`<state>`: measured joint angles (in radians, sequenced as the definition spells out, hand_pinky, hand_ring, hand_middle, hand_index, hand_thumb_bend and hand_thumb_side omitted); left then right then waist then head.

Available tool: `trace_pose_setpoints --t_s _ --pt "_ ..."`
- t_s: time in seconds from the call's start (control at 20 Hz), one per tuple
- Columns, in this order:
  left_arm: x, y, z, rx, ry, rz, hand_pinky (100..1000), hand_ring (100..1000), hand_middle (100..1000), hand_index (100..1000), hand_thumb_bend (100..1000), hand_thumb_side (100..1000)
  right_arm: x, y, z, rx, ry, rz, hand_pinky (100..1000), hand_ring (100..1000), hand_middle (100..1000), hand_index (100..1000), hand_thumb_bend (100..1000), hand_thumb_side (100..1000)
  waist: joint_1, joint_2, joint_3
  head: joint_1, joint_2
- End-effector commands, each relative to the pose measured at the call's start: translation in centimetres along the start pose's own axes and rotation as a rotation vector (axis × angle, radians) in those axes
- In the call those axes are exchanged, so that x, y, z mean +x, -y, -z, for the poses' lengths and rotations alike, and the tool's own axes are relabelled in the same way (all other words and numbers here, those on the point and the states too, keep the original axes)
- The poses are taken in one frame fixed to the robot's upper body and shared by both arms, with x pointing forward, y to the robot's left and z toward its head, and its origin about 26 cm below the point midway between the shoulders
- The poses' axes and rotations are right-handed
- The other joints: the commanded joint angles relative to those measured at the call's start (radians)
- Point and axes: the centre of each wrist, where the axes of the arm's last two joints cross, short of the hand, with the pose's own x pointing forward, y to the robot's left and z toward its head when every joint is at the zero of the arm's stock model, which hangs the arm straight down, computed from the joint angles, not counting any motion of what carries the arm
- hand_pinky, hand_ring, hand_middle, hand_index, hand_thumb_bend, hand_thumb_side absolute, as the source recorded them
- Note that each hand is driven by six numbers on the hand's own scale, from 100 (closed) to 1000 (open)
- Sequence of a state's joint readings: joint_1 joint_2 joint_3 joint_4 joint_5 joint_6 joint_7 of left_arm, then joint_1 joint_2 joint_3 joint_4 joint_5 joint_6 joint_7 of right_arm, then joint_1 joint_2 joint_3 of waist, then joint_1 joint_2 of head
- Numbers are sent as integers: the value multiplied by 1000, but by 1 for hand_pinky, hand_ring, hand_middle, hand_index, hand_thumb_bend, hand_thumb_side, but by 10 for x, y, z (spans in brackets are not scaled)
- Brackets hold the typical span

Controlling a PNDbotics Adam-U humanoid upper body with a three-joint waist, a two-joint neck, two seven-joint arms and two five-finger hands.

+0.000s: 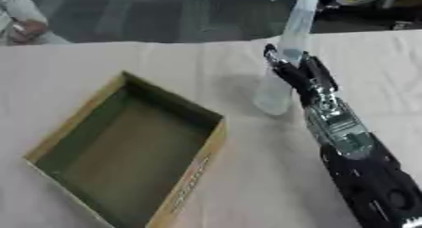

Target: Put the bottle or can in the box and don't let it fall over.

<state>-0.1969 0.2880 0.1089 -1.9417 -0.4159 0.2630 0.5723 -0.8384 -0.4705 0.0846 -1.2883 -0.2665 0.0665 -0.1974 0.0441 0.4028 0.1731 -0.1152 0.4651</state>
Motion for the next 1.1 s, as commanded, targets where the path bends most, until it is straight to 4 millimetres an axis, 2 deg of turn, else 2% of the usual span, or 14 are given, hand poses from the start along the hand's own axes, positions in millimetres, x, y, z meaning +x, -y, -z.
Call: trace_pose_setpoints --t_s 0.05,0.2,0.4,0.75,0.8,0.85,1.1 --pt "3 -5 5 18 20 -3 966 386 417 647 100 552 23 0 6 -14 100 2 730 173 124 144 100 470 -2 -27 4 1 2" --pt "3 -5 5 19 21 -2 966 408 415 645 100 553 30 -2 6 -24 128 20 680 160 112 138 100 470 -4 -33 5 2 7" --pt "3 -7 6 24 28 4 966 417 412 642 100 556 52 -10 4 -19 217 66 647 155 106 137 100 470 -8 -48 -2 -1 37" --pt "1 -8 7 16 40 23 965 420 422 641 100 560 118 -43 -17 135 400 166 644 158 102 136 100 470 -24 -99 -14 -9 92" --pt "1 -8 7 14 38 26 968 421 423 643 100 578 125 -50 -21 168 411 183 644 160 100 136 100 272 -26 -108 -16 -14 99" --pt "0 -7 7 8 37 30 968 422 423 643 100 561 132 -60 -25 203 419 206 644 161 102 136 100 470 -30 -120 -19 -19 108" --pt "0 -14 19 -18 94 94 939 433 435 651 100 567 144 -102 -38 282 418 309 641 166 104 138 100 470 -35 -166 -30 -42 144"
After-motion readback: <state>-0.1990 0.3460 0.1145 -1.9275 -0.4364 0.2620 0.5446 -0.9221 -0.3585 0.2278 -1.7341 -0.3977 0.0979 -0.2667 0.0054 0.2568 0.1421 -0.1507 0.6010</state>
